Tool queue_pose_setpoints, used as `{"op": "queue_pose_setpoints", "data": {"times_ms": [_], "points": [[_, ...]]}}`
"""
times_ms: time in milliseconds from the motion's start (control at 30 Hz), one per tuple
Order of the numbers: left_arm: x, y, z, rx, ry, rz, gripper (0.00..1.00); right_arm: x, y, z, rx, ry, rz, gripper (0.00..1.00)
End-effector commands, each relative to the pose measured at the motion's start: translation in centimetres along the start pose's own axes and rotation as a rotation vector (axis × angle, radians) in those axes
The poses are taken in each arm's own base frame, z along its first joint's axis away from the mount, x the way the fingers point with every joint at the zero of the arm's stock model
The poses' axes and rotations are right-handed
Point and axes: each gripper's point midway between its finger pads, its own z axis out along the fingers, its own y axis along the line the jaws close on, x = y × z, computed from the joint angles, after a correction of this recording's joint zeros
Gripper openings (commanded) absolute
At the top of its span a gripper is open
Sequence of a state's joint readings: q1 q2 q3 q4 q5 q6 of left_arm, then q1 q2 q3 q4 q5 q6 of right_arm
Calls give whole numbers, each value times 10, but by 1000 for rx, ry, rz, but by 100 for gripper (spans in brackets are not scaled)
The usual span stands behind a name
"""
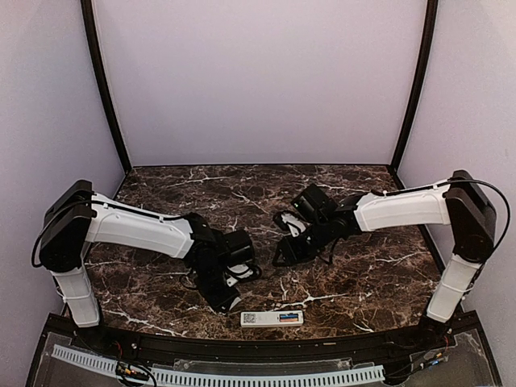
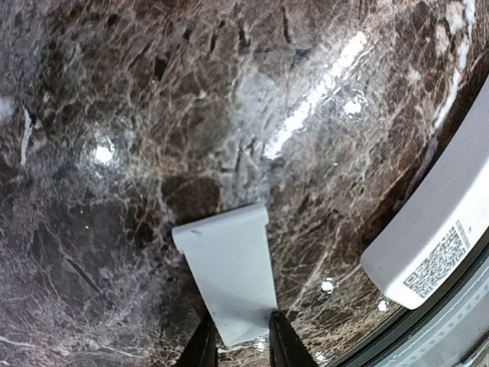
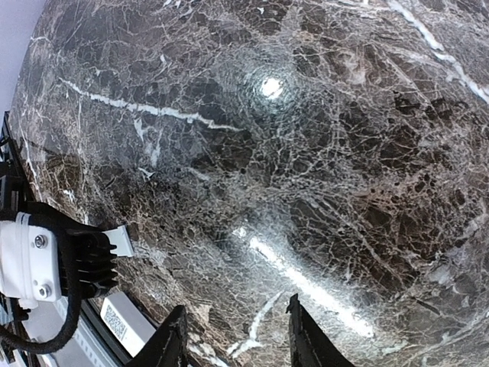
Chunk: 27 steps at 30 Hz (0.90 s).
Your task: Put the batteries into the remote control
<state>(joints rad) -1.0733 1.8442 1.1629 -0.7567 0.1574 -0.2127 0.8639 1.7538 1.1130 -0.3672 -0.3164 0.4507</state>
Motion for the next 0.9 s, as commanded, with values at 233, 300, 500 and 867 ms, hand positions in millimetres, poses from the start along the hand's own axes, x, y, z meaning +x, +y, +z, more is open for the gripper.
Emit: {"op": "queue_pose_setpoints", "data": {"times_ms": [233,300,500,867], "points": [[52,-11,30,-9,181,-89,23,9,20,-14,-59,-63,-41,43],[65,-14,32,15,211,-121,23,11,25,-13,-76,-63,-47,43],[103,-19,39,-7,259,-182,24,19,53,12,-144,-4,-107,43],[79,-17,3,-95,12,-192,44,13,75,63,-171,57,-156,29]]}}
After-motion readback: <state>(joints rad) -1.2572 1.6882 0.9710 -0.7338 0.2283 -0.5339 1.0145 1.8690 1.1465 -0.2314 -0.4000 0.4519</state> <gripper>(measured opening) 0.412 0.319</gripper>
